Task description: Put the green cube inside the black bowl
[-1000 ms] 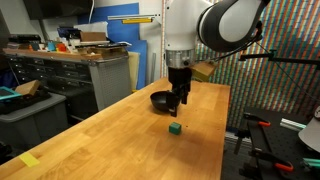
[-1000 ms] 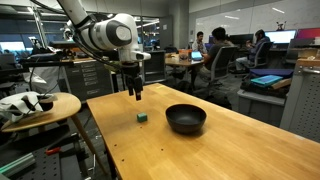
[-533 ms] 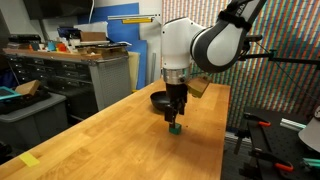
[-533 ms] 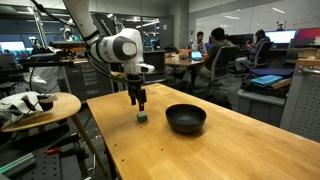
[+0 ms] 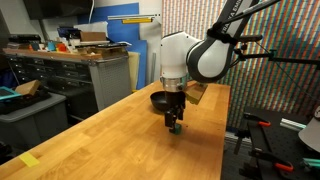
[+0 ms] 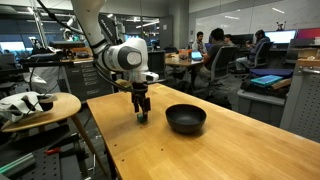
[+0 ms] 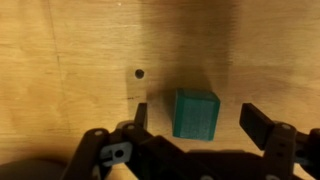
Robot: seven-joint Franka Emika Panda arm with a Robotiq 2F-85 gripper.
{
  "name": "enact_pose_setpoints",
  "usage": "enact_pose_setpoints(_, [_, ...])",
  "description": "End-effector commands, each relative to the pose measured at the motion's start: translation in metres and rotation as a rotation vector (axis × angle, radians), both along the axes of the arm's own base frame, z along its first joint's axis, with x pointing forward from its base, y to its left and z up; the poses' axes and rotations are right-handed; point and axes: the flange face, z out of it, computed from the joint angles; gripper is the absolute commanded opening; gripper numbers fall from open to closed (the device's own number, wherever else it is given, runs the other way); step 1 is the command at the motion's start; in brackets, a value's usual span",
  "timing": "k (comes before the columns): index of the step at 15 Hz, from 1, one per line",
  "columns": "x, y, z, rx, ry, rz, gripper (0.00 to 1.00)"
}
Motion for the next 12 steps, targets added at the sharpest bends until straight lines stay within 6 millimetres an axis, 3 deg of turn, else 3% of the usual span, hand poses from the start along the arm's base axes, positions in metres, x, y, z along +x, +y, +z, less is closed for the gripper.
enact_pose_setpoints(1, [0.007, 0.001, -0.006, 0.03, 0.012, 0.02, 0.68])
enact_pose_setpoints(7, [0.002, -0.001, -0.001, 0.034, 0.013, 0.027, 0.22])
enact_pose_setpoints(8, [0.002, -0.001, 0.002, 0.034, 0.006, 0.027, 0.17])
enact_pose_setpoints(12, [0.002, -0.001, 0.019, 0.03, -0.019, 0.028, 0.17])
